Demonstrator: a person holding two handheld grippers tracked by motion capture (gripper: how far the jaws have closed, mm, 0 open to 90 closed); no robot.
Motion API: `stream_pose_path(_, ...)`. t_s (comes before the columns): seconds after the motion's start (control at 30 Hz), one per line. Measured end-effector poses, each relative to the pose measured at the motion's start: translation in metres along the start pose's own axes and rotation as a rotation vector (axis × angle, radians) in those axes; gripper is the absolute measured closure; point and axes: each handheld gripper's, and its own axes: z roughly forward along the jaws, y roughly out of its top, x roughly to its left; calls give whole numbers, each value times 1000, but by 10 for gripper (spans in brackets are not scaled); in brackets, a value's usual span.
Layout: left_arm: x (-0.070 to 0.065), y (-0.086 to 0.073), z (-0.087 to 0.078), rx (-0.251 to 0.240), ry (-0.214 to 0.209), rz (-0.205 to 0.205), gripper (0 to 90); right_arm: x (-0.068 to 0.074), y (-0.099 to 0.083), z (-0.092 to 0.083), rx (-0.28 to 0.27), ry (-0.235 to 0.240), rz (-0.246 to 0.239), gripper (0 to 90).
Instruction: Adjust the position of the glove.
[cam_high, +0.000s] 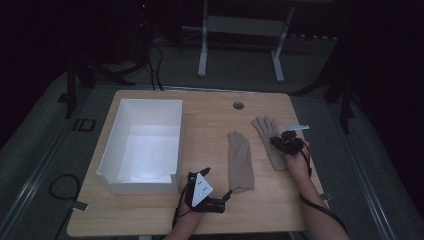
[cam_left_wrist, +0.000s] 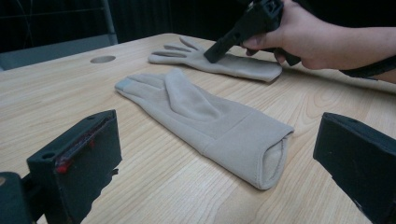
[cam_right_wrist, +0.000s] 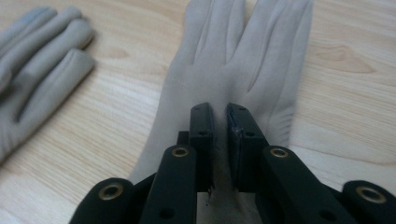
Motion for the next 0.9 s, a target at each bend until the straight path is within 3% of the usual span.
stream_pose_path(0.07,0,0,0,-2,0,2,12,3,4,-7,-19,-10,33,819)
stream_pose_path(0.13,0,0,0,-2,0,5,12,10,9,-18,-36,-51,29,820)
stream_pose_path(0.33,-1,0,0,1,5,9,12,16,21,-65,-112,-87,98,819)
stream_pose_path(0.53,-1,0,0,2,7,14,12,15,12,-99,-128,-147,179,820)
stream_pose_path(0.73,-2,0,0,0,6,14,12,19,-8,-111,-104,-194,194,819)
stream_pose_path(0.9,-2,0,0,3,7,20,12,20,-31,-103,-46,-189,217,818)
